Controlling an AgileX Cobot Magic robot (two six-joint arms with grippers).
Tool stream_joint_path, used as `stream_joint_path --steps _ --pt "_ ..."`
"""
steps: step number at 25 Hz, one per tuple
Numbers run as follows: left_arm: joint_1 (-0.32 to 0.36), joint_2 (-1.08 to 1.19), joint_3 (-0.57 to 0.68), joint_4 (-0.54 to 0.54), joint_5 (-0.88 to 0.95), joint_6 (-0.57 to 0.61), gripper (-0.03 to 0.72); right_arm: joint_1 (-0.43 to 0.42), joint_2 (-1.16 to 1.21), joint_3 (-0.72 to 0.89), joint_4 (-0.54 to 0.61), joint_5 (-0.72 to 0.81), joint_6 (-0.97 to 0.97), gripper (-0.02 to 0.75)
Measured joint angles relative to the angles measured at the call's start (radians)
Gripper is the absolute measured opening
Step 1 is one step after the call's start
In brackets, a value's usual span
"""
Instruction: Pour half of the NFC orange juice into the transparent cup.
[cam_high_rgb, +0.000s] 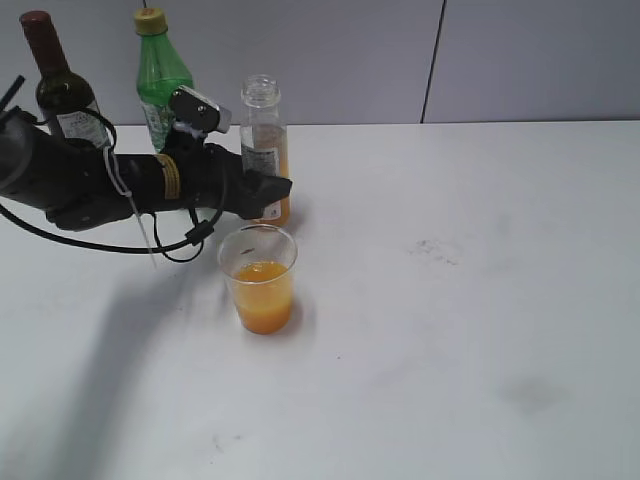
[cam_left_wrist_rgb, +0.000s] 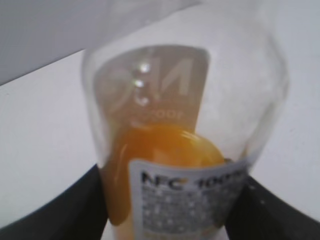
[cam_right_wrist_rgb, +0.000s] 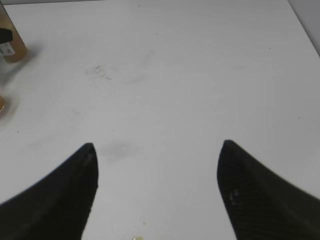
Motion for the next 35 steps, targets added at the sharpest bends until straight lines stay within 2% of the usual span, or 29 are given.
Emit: stream_joint_path --steps 7,10,16,31,35 --pt "0.000 -0.016 -0.005 0.029 -0.040 -0.007 0.578 0.000 0.000 0.000 0.000 0.000 0.000 0.572" --pt "0.000 -0.031 -0.005 0.076 -0.056 -0.043 0.585 0.000 0.000 0.000 0.000 0.000 0.000 0.572" --pt "0.000 -0.071 -0.005 0.097 -0.061 -0.070 0.587 0.000 0.000 0.000 0.000 0.000 0.000 0.572" --pt "0.008 -0.333 -0.007 0.077 -0.058 -0.072 0.590 0.000 0.000 0.000 0.000 0.000 0.000 0.572" --pt "0.008 -0.439 -0.040 0.061 0.002 -0.072 0.590 0.000 0.000 0.000 0.000 0.000 0.000 0.572"
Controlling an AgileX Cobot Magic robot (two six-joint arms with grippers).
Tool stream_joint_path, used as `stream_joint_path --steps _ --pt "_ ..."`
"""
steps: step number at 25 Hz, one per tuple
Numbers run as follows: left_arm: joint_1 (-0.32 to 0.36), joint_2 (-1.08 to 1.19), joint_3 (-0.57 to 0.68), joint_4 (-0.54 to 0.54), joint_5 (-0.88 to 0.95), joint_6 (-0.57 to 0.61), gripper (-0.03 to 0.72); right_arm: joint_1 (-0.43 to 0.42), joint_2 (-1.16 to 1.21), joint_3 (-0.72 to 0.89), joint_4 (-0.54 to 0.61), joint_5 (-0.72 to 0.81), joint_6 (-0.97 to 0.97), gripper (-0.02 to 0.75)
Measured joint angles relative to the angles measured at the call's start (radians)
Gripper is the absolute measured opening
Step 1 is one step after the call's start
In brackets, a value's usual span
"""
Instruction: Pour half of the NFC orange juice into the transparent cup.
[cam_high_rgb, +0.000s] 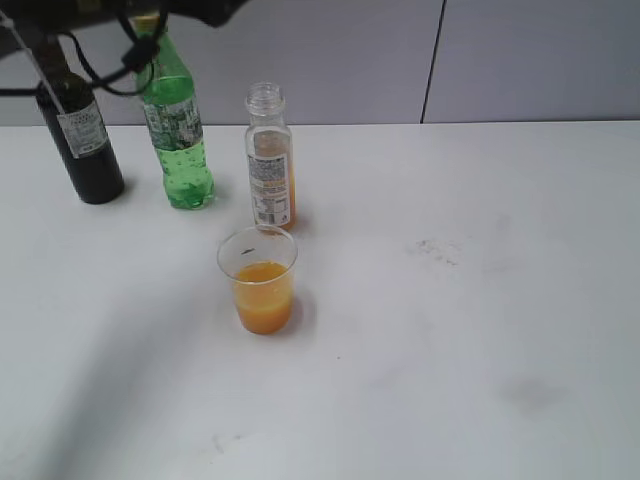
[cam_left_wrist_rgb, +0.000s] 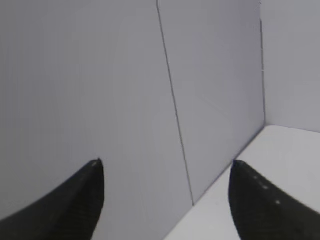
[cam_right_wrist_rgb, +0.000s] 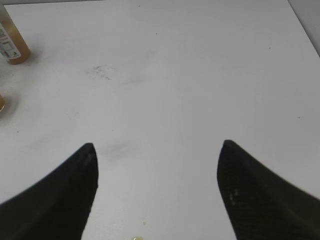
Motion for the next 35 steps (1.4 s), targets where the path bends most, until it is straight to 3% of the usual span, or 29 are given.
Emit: stream_joint_path --steps 8,12,15,17,22,29,35 --pt "-0.021 -0.287 -0.065 0.057 0.373 -0.003 0.590 0.000 0.000 0.000 0.000 0.000 0.000 0.572" --pt "-0.035 -0.418 -0.080 0.116 0.721 -0.002 0.590 0.000 0.000 0.000 0.000 0.000 0.000 0.572" --pt "-0.035 -0.491 -0.082 0.094 0.979 0.051 0.590 0.000 0.000 0.000 0.000 0.000 0.000 0.572" --pt "-0.034 -0.528 -0.088 -0.010 1.123 0.185 0.590 0.000 0.000 0.000 0.000 0.000 0.000 0.572" --pt "0.014 -0.559 -0.141 -0.438 1.388 0.539 0.590 0.000 0.000 0.000 0.000 0.000 0.000 0.572" --pt "0.168 -0.571 -0.153 -0.971 1.600 0.829 0.590 0.000 0.000 0.000 0.000 0.000 0.000 0.572" --pt "0.315 -0.600 -0.140 -1.044 1.672 0.884 0.590 0.000 0.000 0.000 0.000 0.000 0.000 0.572"
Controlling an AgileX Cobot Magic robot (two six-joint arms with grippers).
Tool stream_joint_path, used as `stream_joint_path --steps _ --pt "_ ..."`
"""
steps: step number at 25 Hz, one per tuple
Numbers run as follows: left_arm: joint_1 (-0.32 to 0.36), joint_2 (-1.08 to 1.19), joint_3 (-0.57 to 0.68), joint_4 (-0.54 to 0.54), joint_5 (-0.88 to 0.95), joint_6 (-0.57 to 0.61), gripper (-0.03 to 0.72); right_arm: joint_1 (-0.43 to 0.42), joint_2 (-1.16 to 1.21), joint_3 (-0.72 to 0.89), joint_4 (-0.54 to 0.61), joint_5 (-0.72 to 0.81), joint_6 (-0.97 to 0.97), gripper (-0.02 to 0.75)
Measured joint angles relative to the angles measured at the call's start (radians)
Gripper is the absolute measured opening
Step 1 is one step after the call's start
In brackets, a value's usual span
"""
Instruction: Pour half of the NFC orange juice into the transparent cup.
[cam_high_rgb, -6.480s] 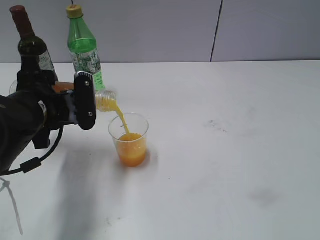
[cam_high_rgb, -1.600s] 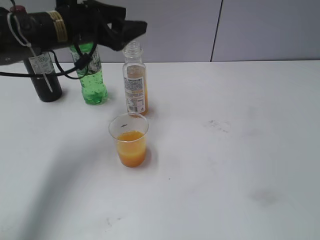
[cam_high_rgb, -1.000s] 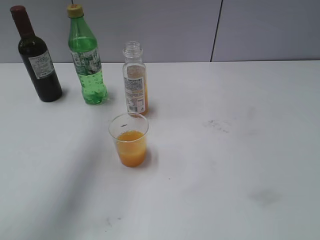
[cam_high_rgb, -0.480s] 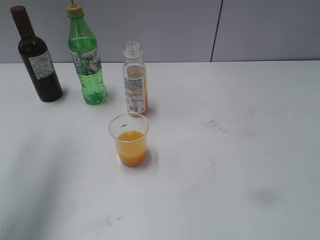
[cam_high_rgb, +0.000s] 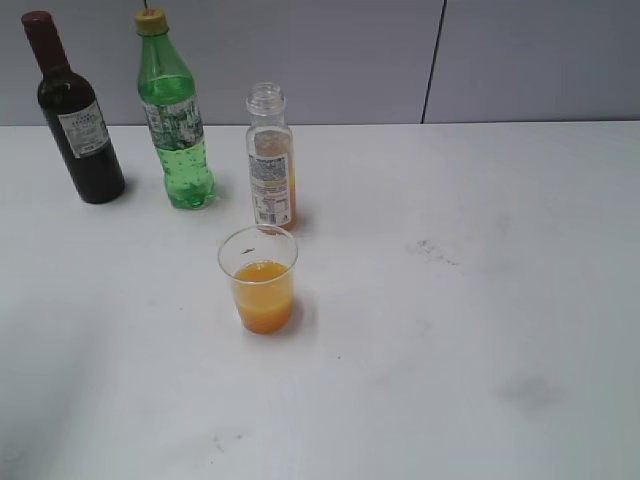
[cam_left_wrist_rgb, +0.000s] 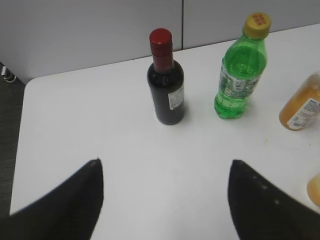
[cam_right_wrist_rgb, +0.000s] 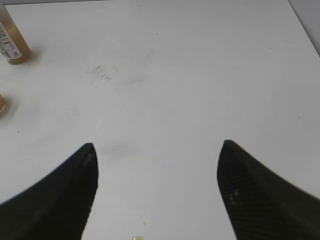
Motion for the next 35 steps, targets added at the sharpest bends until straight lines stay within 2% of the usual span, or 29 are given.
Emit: stream_joint_path --steps 4,10,13,18,23,27,35 --pt "0.007 -0.092 0.114 -0.007 -0.001 -0.020 0.590 0.000 0.000 0.000 0.000 0.000 0.000 0.572" --pt "0.008 -0.358 0.451 0.133 -0.073 -0.132 0.589 0.000 0.000 0.000 0.000 0.000 0.000 0.572" --pt "0.009 -0.522 0.596 0.161 -0.096 -0.184 0.589 0.000 0.000 0.000 0.000 0.000 0.000 0.572" --pt "0.009 -0.753 0.771 0.204 -0.111 -0.226 0.589 0.000 0.000 0.000 0.000 0.000 -0.001 0.572" --pt "0.009 -0.972 0.849 0.177 -0.103 -0.254 0.589 0.000 0.000 0.000 0.000 0.000 0.000 0.572" --pt "0.009 -1.099 0.862 0.176 -0.098 -0.268 0.589 0.000 0.000 0.000 0.000 0.000 0.000 0.572" --pt "0.009 -1.166 0.860 0.181 -0.007 -0.278 0.587 0.000 0.000 0.000 0.000 0.000 0.000 0.572"
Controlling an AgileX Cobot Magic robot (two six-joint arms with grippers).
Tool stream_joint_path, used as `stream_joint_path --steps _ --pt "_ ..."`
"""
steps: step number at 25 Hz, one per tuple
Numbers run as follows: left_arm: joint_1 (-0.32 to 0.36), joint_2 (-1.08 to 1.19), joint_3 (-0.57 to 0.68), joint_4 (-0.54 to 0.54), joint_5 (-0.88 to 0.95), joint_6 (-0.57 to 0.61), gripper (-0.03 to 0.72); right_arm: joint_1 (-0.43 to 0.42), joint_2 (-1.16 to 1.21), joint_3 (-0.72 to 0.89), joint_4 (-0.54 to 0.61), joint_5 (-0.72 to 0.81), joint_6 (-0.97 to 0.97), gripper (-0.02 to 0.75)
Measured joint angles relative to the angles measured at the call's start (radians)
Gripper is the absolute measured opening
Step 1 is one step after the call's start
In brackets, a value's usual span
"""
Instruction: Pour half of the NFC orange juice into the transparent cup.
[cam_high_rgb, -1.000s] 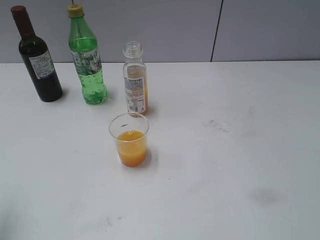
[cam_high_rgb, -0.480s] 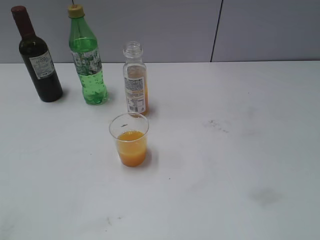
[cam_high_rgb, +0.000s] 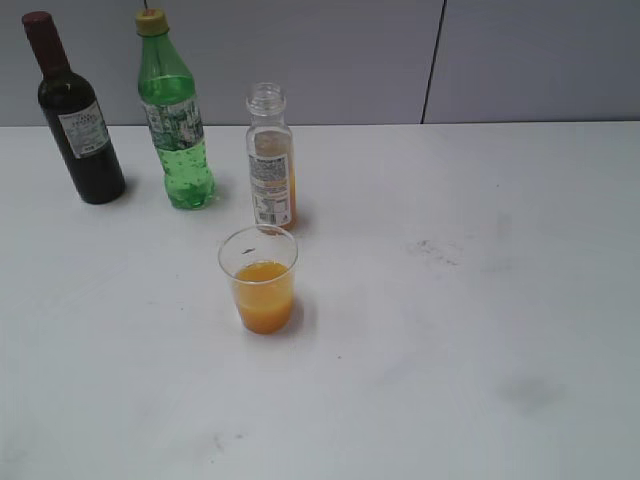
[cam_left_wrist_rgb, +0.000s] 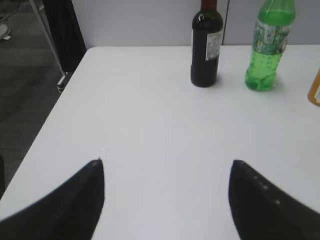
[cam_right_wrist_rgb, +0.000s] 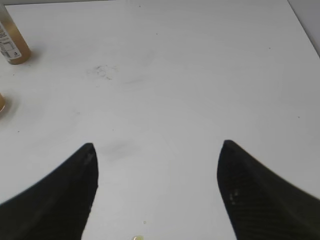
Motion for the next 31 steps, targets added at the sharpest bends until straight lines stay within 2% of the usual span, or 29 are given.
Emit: stream_joint_path --steps 5,15,21,31 --pt "0.000 -0.005 0.006 0.026 0.084 -0.001 0.587 0.000 0.000 0.000 0.000 0.000 0.000 0.572" --pt "0.000 -0.005 0.013 0.028 0.084 -0.001 0.587 0.000 0.000 0.000 0.000 0.000 0.000 0.572" --pt "-0.052 -0.005 0.013 0.027 0.084 -0.002 0.586 0.000 0.000 0.000 0.000 0.000 0.000 0.572" --pt "-0.054 -0.005 0.013 0.027 0.084 -0.003 0.586 0.000 0.000 0.000 0.000 0.000 0.000 0.572"
